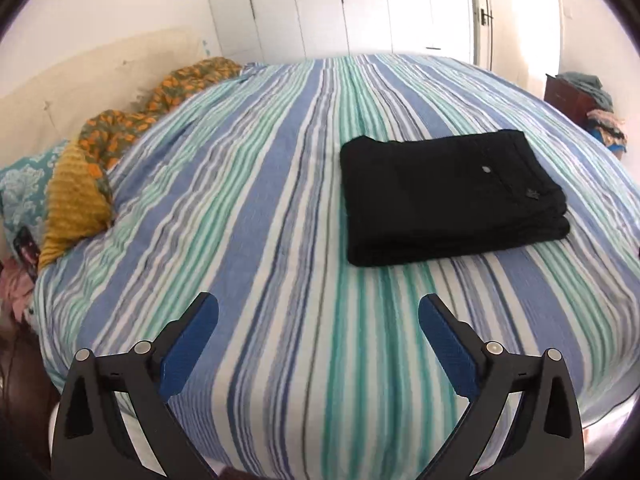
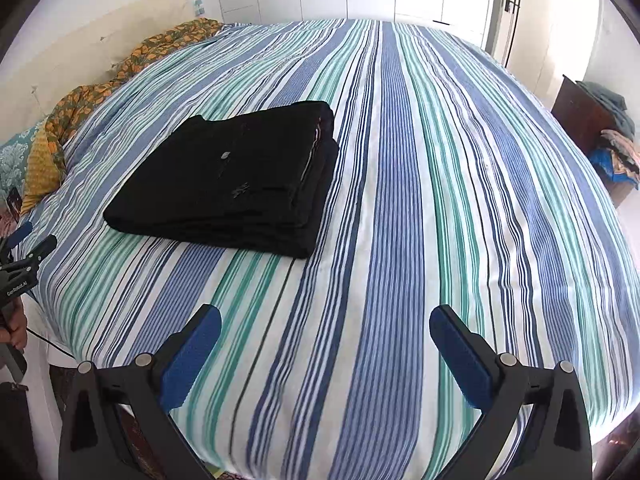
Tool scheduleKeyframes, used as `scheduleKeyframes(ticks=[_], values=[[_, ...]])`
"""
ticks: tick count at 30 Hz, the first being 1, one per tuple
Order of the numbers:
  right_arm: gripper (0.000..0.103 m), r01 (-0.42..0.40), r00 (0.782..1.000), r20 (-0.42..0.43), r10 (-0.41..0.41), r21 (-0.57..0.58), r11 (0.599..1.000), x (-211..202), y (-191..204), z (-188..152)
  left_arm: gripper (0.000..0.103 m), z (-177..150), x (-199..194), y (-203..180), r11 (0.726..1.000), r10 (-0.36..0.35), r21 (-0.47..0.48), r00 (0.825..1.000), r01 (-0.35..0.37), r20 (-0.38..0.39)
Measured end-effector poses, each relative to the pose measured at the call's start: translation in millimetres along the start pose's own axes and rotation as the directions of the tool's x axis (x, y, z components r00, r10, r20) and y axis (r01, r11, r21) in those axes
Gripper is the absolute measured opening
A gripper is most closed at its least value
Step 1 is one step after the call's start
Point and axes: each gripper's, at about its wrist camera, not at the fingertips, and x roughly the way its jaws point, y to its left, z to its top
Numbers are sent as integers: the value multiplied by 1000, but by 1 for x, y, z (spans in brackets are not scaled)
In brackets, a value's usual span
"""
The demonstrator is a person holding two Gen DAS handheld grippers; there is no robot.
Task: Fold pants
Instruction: 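Open both grippers and withdraw them from the folded trousers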
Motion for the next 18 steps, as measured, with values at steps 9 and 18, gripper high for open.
scheduleKeyframes(ticks=[9,18], values=[[103,71,993,95,-73,23,997,-51,75,-26,100,-4,-40,-17,996,-72,-54,993,68,-92],[103,100,988,116,-101,16,995,-63,86,-25,100,-4,-47,-23,998,-55,-25,996,53,-76]])
